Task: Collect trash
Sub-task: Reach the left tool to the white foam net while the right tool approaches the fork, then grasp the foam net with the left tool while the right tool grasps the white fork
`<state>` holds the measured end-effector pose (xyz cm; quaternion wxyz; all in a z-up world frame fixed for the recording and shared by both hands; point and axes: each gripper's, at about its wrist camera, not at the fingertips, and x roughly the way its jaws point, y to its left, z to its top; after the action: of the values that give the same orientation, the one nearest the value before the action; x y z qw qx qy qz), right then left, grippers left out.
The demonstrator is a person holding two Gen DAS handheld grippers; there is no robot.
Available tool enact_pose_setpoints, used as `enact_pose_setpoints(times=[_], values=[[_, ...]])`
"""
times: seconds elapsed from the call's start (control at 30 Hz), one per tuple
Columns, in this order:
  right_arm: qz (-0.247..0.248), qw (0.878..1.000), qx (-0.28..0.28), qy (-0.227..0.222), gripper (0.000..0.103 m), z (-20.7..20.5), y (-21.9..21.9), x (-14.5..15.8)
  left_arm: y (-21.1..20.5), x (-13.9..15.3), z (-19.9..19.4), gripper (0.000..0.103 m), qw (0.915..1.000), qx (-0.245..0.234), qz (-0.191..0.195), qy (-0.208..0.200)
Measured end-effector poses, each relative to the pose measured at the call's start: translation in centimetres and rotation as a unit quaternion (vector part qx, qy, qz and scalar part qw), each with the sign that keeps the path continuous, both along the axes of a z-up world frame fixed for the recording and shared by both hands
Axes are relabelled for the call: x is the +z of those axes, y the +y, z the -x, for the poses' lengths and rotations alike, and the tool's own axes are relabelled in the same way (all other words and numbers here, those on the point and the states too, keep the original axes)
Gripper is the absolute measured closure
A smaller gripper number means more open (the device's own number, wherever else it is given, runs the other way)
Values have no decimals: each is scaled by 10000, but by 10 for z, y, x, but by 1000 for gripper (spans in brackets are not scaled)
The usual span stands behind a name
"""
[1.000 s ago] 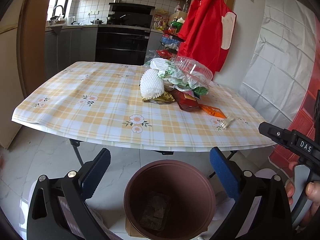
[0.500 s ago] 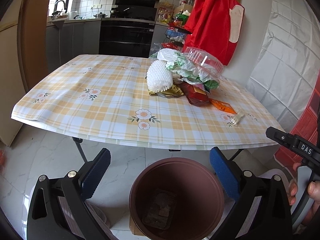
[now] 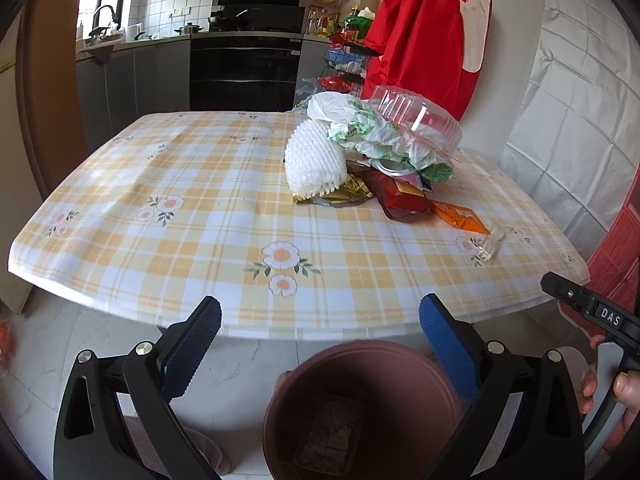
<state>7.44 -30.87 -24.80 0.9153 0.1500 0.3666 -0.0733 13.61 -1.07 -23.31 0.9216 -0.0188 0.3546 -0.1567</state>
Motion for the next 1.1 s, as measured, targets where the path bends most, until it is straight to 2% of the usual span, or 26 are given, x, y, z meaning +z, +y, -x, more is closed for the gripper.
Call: enact_pose_setpoints(times=[0.3, 0.43, 0.57, 0.77, 0.9, 0.97, 1.1], values=[[5, 9998, -147, 118, 6, -30, -28, -18, -16, 7, -80, 6, 9992, -5, -309, -266], [33, 9998, -168, 78, 6, -47, -40, -23, -22, -1, -122, 6, 9988, -5, -452, -175], [-135, 9994, -153, 271, 6, -69, -52, -33, -32, -8, -158, 6, 9982, -54, -580, -172], [63, 9985, -201, 505, 6, -103, -61, -40, -44, -18, -198, 6, 9991, -90, -408, 8], [419, 9965, -108, 721, 6, -126, -60, -46, -52, -24, -215, 6, 9993, -141, -334, 103], [515, 9955, -2, 798, 6, -137, -57, -48, -52, -25, -218, 11, 9993, -156, -321, 132], [580, 9943, 67, 892, 6, -151, -58, -51, -43, -32, -220, 33, 9984, -190, -430, 305]])
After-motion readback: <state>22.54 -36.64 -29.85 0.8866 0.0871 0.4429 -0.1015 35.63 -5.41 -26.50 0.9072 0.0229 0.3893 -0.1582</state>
